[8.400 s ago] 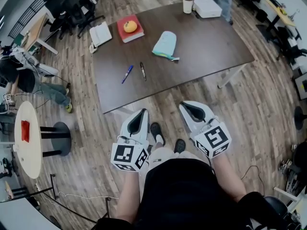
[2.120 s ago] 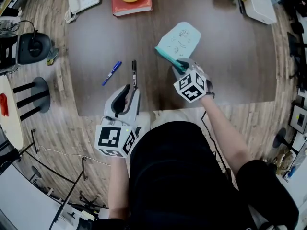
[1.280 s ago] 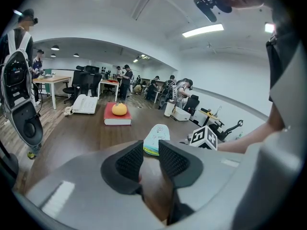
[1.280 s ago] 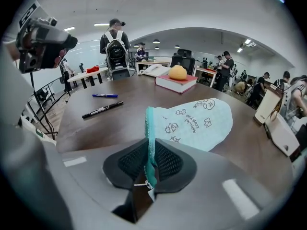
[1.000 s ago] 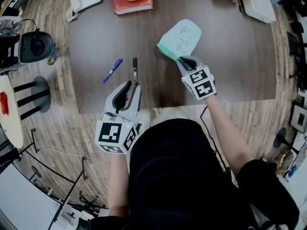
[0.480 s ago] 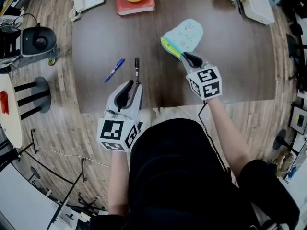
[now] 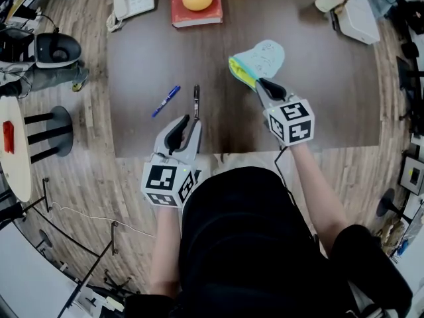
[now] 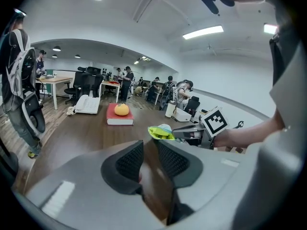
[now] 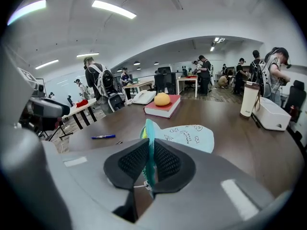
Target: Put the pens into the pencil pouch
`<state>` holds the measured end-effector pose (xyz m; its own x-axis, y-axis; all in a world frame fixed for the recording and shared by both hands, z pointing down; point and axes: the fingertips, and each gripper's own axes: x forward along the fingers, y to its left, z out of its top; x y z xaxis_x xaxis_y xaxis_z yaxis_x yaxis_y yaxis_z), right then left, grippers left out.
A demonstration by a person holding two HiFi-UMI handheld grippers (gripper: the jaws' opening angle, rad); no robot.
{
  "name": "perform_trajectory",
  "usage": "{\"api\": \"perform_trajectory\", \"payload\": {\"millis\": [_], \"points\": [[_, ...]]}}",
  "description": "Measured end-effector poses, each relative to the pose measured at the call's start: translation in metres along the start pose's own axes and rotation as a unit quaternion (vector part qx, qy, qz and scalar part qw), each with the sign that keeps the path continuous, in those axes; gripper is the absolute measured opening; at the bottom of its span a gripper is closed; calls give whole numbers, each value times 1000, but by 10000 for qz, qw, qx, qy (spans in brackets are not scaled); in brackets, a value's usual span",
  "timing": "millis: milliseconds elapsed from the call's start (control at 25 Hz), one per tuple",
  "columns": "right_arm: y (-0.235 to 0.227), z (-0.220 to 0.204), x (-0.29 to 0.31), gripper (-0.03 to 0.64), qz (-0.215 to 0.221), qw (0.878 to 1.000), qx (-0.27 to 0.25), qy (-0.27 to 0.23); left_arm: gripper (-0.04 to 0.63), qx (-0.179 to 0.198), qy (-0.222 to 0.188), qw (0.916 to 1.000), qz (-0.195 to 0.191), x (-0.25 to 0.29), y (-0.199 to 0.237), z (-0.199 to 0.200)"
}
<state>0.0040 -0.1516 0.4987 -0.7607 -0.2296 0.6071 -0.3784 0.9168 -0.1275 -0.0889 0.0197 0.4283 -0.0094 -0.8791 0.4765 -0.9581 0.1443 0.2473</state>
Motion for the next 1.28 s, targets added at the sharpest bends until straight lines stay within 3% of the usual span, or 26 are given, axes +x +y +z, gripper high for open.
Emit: {"api": "perform_trajectory", "payload": {"millis": [440, 1000, 1280], "points": [[13, 15, -21, 38, 45, 9999, 44, -143, 97, -79, 150, 9998, 67, 3, 11, -25], [35, 7, -44, 38, 83, 9998, 40, -165, 97, -92, 660, 9977, 101, 20, 19, -81], [40, 12, -47, 38, 63, 9997, 63, -221, 95, 197, 938, 9953, 168, 33, 31, -107]]}}
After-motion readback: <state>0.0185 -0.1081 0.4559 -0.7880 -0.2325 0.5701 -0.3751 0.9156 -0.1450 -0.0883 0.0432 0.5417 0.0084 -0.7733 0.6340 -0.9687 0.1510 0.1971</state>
